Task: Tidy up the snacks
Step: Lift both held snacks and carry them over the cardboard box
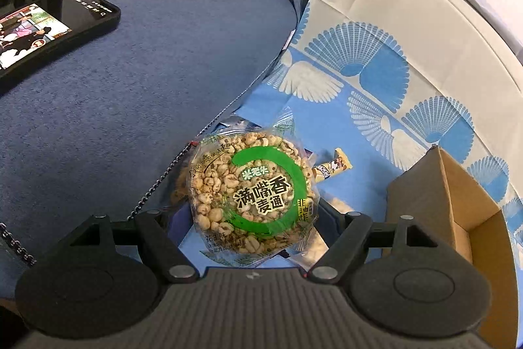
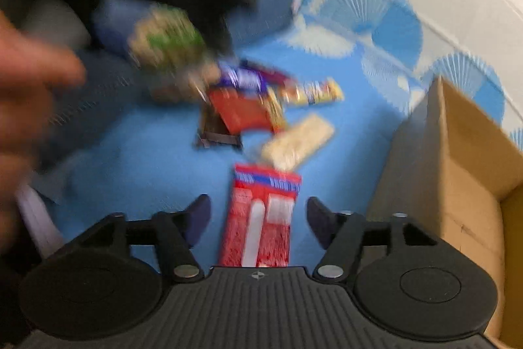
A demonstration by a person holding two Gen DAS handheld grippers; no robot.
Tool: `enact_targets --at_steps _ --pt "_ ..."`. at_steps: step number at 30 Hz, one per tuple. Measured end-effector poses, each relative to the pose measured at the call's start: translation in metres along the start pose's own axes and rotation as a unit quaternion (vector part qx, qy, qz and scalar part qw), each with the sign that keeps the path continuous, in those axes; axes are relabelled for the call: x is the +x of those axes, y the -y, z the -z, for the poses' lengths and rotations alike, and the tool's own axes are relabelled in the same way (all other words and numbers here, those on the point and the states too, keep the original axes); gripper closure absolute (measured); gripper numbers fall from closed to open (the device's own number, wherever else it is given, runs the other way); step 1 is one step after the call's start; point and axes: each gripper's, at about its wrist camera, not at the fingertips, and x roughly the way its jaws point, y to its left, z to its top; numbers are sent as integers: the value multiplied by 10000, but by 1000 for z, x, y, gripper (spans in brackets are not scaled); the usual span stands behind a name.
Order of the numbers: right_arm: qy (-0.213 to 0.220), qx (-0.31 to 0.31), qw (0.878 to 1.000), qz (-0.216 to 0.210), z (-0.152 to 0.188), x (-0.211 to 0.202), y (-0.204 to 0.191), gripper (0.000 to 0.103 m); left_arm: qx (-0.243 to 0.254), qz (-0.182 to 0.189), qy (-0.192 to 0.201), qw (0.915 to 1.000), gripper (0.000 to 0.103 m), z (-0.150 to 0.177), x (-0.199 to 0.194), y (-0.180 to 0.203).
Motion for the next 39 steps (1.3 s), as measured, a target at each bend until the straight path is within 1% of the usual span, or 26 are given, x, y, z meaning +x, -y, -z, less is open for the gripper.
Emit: enact_targets --at_steps 2,4,5,6,7,8,9,12,13,14,15,18,19,23,26,29,31,33,34,36,39 --pt "-389 221 9990 89 -1 21 -2 28 28 26 -30 10000 22 0 0 0" --pt "-715 455 9964 64 3 35 1 28 60 44 -37 10000 22 1 -2 0" --pt "-813 517 9953 26 8 40 1 29 73 50 -33 10000 22 1 -3 0" --pt "-806 606 9949 10 9 41 2 33 77 57 -26 10000 22 1 -4 0" --pt "-821 698 9941 -77 9 41 4 39 80 67 -14 9999 22 1 -5 0" --pt "-824 789 9931 -268 8 43 6 54 79 76 1 9999 22 0 -6 1" --pt "-793 839 9926 -381 7 41 7 55 77 79 16 9999 22 0 -7 1" --pt "-544 610 9964 -223 7 27 4 58 90 94 101 9999 22 -1 -11 3" --pt "-404 629 9969 -238 5 19 7 58 90 105 127 9998 22 -1 -13 4" --pt "-245 699 9967 -333 2 11 10 58 86 123 164 9998 22 -1 -15 5" --pt "-74 728 9968 -337 -2 1 14 58 92 141 205 9996 22 0 -17 6" --pt "566 675 9959 -215 -15 -41 31 58 134 196 305 9993 22 0 -22 11" --pt "810 687 9942 -177 -19 -57 40 58 164 224 325 9991 22 0 -23 13" --pt "1509 886 9845 92 -26 -98 86 58 364 336 386 9980 22 4 -25 26" --pt "1879 1082 9753 424 -19 -118 125 58 538 450 419 9967 22 7 -24 39" --pt "2031 1515 9644 760 1 -118 162 58 785 592 493 9939 22 12 -25 55" --pt "1911 1932 9578 932 17 -110 182 58 988 705 558 9910 22 15 -26 67" --pt "1653 2271 9546 997 27 -102 199 58 1182 844 614 9875 22 20 -27 80" --pt "1652 2382 9510 1076 31 -102 206 58 1278 921 646 9854 22 23 -27 87" --pt "1691 2453 9466 1234 38 -104 218 58 1517 1082 739 9797 22 30 -29 102" --pt "1595 2502 9442 1426 48 -104 229 58 1875 1309 911 9692 22 40 -34 122"
